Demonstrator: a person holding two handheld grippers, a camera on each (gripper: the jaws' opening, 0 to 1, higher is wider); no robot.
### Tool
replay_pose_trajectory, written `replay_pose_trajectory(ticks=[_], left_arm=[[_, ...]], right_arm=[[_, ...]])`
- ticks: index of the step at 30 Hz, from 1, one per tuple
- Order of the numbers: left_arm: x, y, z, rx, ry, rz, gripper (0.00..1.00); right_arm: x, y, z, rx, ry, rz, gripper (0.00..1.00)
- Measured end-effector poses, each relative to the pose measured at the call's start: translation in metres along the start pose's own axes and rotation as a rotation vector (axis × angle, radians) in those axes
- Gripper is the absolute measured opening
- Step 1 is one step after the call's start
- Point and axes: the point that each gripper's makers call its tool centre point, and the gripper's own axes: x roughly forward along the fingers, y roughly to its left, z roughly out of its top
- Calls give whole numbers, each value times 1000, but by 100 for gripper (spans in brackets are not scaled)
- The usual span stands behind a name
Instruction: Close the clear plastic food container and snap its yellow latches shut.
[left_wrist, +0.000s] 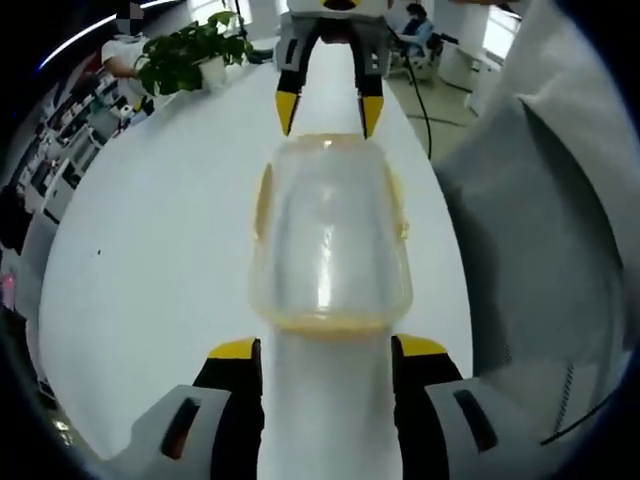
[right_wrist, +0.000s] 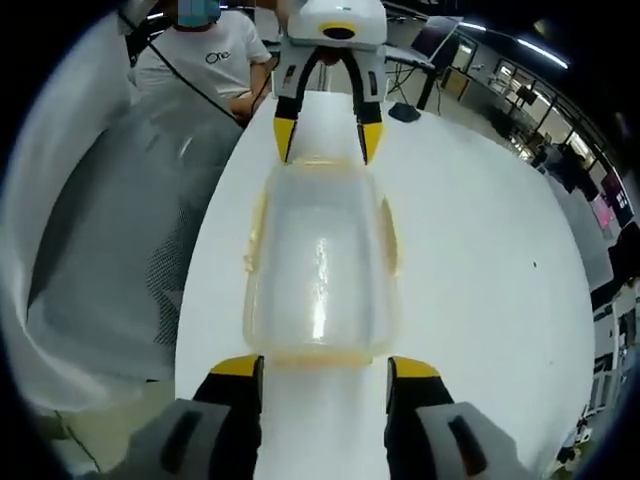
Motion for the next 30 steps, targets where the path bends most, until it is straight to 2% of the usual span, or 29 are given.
replay_pose_trajectory(ticks=[3, 6, 11, 12, 14, 15, 16, 18, 20, 22, 24, 25, 27, 28, 30], left_arm=[[-2, -1, -3, -78, -7, -4, 49], [-3, 0, -3, -127, -27, -3, 50], [-8, -1, 5, -241, -99, 3, 50], [-8, 0, 2, -283, -99, 3, 48], [-7, 5, -5, -317, -71, 32, 44], [-7, 6, -4, -350, -93, 33, 45], [-6, 2, -3, -446, -110, 11, 47], [-7, 2, 3, -518, -175, -10, 49], [-8, 2, 4, -559, -196, -7, 49], [-8, 3, 2, -634, -206, 8, 49], [-7, 0, 7, -726, -248, -20, 50], [-6, 1, 4, -778, -239, -8, 51], [-4, 2, 1, -749, -229, 16, 52], [-1, 1, -2, -753, -214, 27, 51], [1, -1, -1, -786, -223, 21, 49]], right_arm=[[-2, 4, 4, 34, -32, 14, 46], [-4, 1, 5, 38, -36, -17, 45], [-11, -6, 14, 121, -94, -66, 44], [-12, -7, 17, 137, -111, -74, 46], [-12, -8, 18, 146, -116, -83, 47], [-13, -11, 16, 204, -110, -101, 46], [-14, -14, 16, 226, -115, -118, 46], [-15, -20, 18, 292, -139, -148, 45], [-15, -22, 19, 361, -159, -152, 44], [-15, -24, 18, 439, -174, -161, 43], [-15, -25, 16, 527, -176, -164, 43], [-14, -23, 17, 575, -191, -156, 43], [-13, -22, 18, 659, -204, -156, 41], [-12, -20, 20, 712, -220, -157, 41], [-10, -15, 20, 762, -214, -154, 40]])
